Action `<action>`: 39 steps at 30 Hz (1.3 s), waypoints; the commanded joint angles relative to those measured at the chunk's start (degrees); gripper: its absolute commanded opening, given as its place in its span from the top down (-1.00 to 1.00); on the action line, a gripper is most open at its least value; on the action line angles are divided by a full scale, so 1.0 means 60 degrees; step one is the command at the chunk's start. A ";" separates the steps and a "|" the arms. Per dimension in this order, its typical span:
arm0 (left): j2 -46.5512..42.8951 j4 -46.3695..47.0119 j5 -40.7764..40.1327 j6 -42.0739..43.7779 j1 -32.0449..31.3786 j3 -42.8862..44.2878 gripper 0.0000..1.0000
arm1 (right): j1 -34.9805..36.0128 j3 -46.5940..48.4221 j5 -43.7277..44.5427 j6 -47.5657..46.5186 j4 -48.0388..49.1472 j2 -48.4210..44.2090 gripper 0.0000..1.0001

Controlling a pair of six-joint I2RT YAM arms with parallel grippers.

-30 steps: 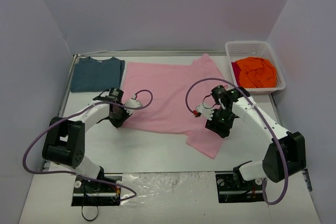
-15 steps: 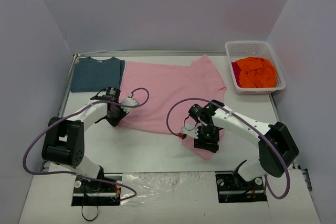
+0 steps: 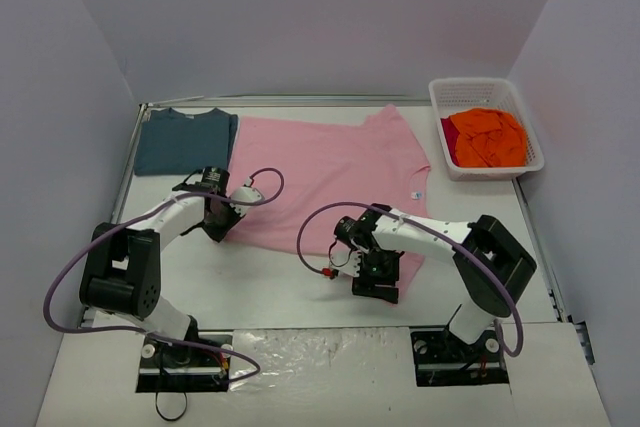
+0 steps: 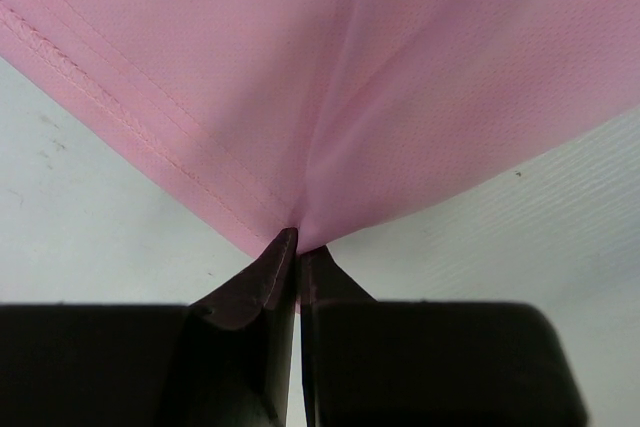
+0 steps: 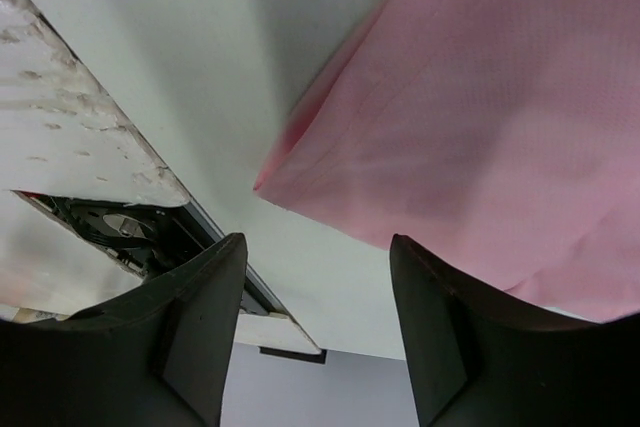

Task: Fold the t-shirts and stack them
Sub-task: Grap the side of the flattened tshirt closest away from the robot with both arms

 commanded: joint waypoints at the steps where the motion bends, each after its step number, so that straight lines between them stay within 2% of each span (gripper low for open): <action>1: -0.0349 -0.0018 -0.0125 -0.0051 -0.0008 -0.0070 0.95 | 0.0213 0.0174 0.0206 0.0517 -0.0328 0.0455 -0.11; 12: -0.0378 0.0026 0.0007 -0.0037 -0.0081 -0.0070 0.95 | 0.0902 0.0189 0.0294 0.0650 -0.0401 0.1159 -0.08; 25: -0.0569 0.0040 0.0095 -0.0037 -0.0126 -0.0158 0.95 | 0.1180 0.0496 0.0894 0.1133 0.0535 0.2566 -0.04; 28: -0.0598 0.0041 0.0139 -0.0051 -0.0126 -0.0158 0.95 | 0.1312 0.0525 0.1085 0.1367 0.0872 0.2698 0.06; 33: -0.0627 0.0026 0.0168 -0.0037 -0.0140 -0.0158 0.95 | 0.1474 0.0570 0.1393 0.1616 0.1093 0.2932 0.40; 34: -0.0642 0.0026 0.0168 -0.0037 -0.0140 -0.0158 0.95 | 0.1488 0.0598 0.1393 0.1616 0.1078 0.2933 0.62; 37: -0.0686 0.0026 0.0197 -0.0036 -0.0140 -0.0173 0.95 | 0.1474 0.0672 0.1437 0.1645 0.1064 0.2875 0.98; 39: -0.0700 0.0041 0.0212 -0.0022 -0.0140 -0.0187 0.95 | 0.1488 0.0745 0.1451 0.1704 0.1064 0.2729 1.00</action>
